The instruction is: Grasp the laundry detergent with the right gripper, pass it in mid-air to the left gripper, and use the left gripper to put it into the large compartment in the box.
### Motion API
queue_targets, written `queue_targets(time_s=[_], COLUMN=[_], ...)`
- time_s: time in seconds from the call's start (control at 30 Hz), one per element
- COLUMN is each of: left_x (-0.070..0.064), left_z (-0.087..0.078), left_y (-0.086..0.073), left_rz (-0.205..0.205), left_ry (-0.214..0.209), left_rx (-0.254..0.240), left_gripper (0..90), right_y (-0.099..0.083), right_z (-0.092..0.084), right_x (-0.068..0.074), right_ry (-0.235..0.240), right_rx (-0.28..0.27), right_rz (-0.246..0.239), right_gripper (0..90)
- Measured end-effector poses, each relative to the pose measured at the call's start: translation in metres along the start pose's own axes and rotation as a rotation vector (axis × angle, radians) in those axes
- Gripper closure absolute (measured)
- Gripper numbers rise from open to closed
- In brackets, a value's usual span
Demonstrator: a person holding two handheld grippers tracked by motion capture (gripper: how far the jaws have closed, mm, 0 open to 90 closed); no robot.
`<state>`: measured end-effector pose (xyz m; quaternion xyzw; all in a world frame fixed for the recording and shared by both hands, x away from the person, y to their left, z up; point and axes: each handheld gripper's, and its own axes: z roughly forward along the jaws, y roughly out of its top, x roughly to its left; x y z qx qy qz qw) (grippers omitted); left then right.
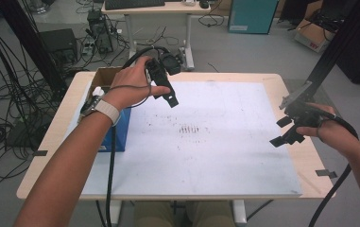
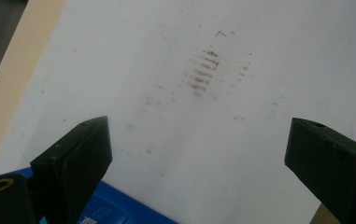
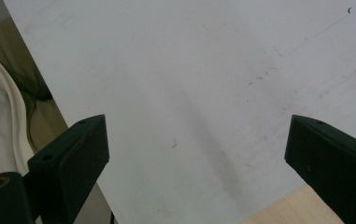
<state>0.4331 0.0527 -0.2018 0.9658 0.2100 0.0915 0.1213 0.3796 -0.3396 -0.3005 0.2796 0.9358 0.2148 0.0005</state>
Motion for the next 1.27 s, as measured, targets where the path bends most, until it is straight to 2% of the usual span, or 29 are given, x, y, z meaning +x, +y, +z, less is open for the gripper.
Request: queue_targets(time_s=[0.13,0.4,0.83,1.2,1.27], left_x=[-0.0001,0.0024,0.0024,0.0033,0.0025], left_z=[0.0014,0.0012,0.0012,0.0005,0.0007], left_y=[0.0004,-0.0011,-0.0020,-0.0030,-0.0031], left_rz=[0.002,-0.011,-0.026,-0.021,-0.031], left_ry=[0.002,0.010,0.011,0.022,0.016], left_rx=[0.006,0.001,0.002,0.008,0.006], left_gripper=[7.9,8.2,8.3,8.4,8.7], right_y=[0.0006,0.0010,0.0019,0.0003,0.0002], right_z=[0.0005,0.0030,0.0016,0.0034,0.0033], right_x=[-0.0005,-0.0016,-0.0008,-0.0003,-0.0004], right_ry=[-0.002,0.003,0.000,0.003,0.003], right_rx=[-0.013,0.001,-0.009,-0.004,-0.004], right_rz=[0.003,-0.001,-0.004,-0.004,-0.003], right_gripper=[6.2,6.3,6.2,6.3,6.3])
